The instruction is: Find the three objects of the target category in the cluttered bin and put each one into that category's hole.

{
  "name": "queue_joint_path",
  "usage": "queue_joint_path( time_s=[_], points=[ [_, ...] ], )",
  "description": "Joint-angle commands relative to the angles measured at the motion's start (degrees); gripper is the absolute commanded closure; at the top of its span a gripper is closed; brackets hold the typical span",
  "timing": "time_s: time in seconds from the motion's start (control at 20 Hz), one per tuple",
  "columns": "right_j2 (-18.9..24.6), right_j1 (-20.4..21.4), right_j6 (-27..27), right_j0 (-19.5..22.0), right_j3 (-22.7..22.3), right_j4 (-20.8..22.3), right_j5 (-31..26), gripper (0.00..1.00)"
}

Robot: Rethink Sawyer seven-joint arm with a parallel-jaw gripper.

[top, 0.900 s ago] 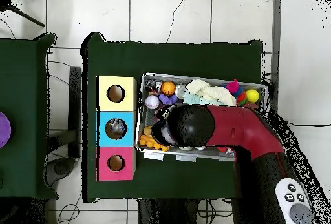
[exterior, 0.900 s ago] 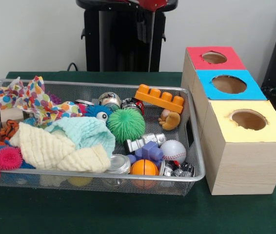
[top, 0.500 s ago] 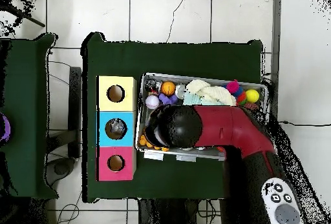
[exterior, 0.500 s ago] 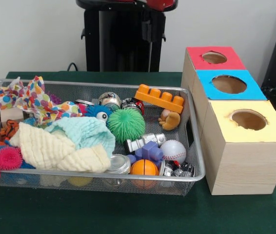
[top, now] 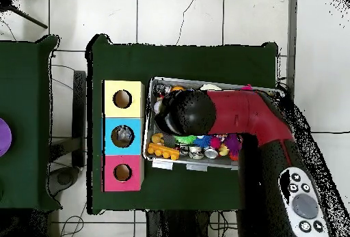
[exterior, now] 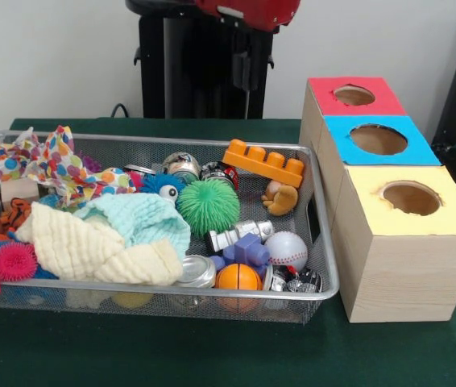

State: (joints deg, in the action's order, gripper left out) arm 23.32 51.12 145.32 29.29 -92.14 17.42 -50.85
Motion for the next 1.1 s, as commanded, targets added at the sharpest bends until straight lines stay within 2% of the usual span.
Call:
queue_joint_path(
  time_s=[0.05, 0.45, 0.65, 0.95, 1.1],
  points=[
    [2.83, -7.3, -16.47, 1.83, 12.0, 5.22, -8.25, 1.0],
    [5.18, -12.96, -23.77, 4.1, 20.06, 7.68, -9.95, 1.0],
    [5.82, -13.61, -25.53, 4.74, 21.75, 7.51, -11.42, 1.0],
    [6.41, -16.57, -28.68, 3.88, 29.32, 7.41, -16.49, 1.0],
    [6.36, -17.76, -28.84, 3.86, 29.88, 6.59, -15.96, 1.0]
  ],
)
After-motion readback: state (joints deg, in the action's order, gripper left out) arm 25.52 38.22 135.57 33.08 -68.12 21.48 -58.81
